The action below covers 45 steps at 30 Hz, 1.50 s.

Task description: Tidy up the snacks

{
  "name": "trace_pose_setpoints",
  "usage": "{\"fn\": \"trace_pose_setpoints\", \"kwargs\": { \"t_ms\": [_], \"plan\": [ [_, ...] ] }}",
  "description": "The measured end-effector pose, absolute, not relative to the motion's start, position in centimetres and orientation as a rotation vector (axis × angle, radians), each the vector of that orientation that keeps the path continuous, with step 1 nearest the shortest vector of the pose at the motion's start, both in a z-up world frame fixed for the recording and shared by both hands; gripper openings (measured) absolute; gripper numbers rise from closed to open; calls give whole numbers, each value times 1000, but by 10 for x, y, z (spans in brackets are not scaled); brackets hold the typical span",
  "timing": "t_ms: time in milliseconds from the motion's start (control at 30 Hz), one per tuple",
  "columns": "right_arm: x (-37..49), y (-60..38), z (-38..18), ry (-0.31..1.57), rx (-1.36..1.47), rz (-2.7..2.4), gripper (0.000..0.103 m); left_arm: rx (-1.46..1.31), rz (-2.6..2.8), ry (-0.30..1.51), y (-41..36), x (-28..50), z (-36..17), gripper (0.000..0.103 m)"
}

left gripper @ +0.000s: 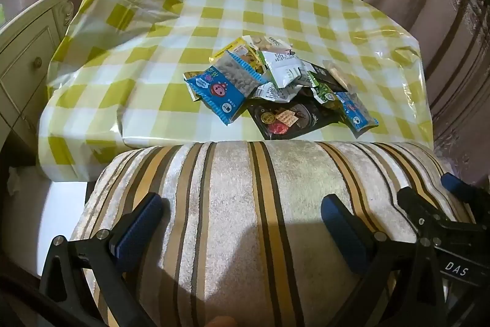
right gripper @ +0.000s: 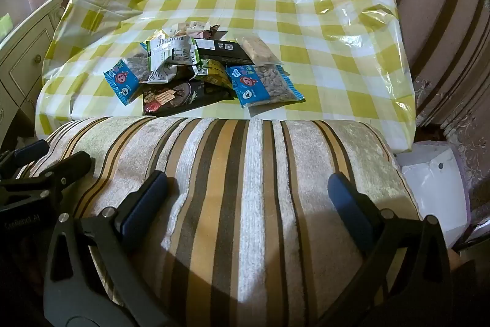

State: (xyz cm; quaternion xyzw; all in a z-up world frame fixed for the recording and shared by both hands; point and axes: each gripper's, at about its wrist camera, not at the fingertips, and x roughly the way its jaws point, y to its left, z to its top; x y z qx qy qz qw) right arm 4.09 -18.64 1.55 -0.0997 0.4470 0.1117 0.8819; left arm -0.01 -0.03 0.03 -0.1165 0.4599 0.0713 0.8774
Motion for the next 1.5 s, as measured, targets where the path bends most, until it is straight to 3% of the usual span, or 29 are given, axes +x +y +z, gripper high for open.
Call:
{"fn": "trace_pose_setpoints", "kwargs": {
  "t_ms": [1500],
  "plan": [
    [41,-189,15,928,-198,232,103,-235,182,987,-3,5,-2,103]
  ]
}}
